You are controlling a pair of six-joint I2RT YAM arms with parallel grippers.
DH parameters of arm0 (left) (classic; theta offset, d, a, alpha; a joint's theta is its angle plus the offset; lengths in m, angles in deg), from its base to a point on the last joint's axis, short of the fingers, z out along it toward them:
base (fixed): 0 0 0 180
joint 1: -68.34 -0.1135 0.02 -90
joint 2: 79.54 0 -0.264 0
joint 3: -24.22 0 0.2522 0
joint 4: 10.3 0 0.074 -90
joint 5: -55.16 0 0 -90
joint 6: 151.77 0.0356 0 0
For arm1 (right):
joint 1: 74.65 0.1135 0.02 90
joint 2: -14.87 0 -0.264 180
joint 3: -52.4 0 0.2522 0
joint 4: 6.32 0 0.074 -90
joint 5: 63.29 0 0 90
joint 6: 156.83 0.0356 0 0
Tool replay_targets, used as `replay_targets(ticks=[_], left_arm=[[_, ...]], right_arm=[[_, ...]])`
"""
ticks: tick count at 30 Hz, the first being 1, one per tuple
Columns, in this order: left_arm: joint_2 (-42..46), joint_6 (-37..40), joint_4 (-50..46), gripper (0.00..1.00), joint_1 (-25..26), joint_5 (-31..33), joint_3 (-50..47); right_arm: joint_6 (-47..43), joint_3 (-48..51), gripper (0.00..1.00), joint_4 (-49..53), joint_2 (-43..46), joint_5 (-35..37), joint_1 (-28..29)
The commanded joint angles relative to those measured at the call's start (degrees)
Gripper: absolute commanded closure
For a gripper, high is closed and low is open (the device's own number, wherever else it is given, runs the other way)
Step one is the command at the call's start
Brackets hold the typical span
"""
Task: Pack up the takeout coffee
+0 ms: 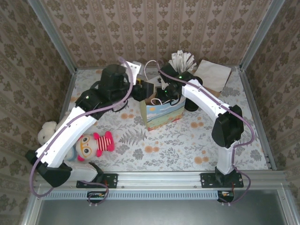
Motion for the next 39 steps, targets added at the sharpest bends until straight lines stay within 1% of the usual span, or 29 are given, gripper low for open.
replay_targets(ticks=[1, 3, 8, 10, 12, 15, 17, 22, 25, 28, 32, 35, 39], left_arm=[[-5.0, -4.3, -15.15, 0.44, 2.59, -2.41, 6.87], [-7.94, -5.11, -19.1, 0.45, 3.36, -2.1, 10.31], [-12.67, -8.81, -24.97, 0.51, 4.95, 3.19, 14.26], [-13.59, -10.28, -25.23, 0.52, 5.25, 4.32, 13.93], [-14.15, -11.03, -24.74, 0.53, 5.4, 4.08, 13.38], [-14.64, -11.92, -24.51, 0.58, 5.65, 3.9, 13.48], [-13.82, -13.01, -23.89, 0.56, 5.7, 6.04, 12.46], [-13.05, -15.36, -18.04, 0.52, 5.58, 10.52, 8.93], [-13.05, -15.71, -13.98, 0.51, 5.59, 9.61, 7.3], [-13.11, -17.23, -13.18, 0.5, 5.52, 11.86, 6.52], [-10.85, -18.13, -7.91, 0.49, 5.43, 12.46, 3.39], [-8.35, -18.39, -4.77, 0.45, 5.5, 13.48, 0.78], [-9.4, -18.39, -7.45, 0.44, 5.28, 13.31, 1.61]], right_arm=[[-0.14, 0.47, 0.76, -1.76, 1.19, -0.64, 0.35], [-0.39, 0.18, 0.76, -2.29, 0.65, -0.71, 0.35], [-0.76, 0.87, 0.76, -4.35, 0.11, -1.42, 0.35], [-1.18, 0.89, 0.76, -4.71, -0.19, -1.44, 0.35], [-1.4, 1.16, 0.76, -5.23, -0.16, -1.43, 0.44], [-1.73, 1.34, 0.76, -5.7, -0.16, -1.39, 0.44], [-1.99, 1.5, 0.76, -6.06, -0.15, -1.34, 0.4], [-2.41, 1.81, 0.76, -6.47, 0.05, -1.7, 0.7], [-2.63, 1.93, 0.76, -6.41, 0.08, -1.74, 0.73], [-2.95, 1.94, 0.76, -6.38, 0.24, -1.86, 0.88], [-3.31, 2.03, 0.76, -6.23, 0.19, -1.71, 0.88], [-3.25, 1.95, 0.76, -6.23, 0.23, -1.64, 0.88], [-3.33, 1.74, 0.76, -6.23, 0.0, -1.61, 0.89]])
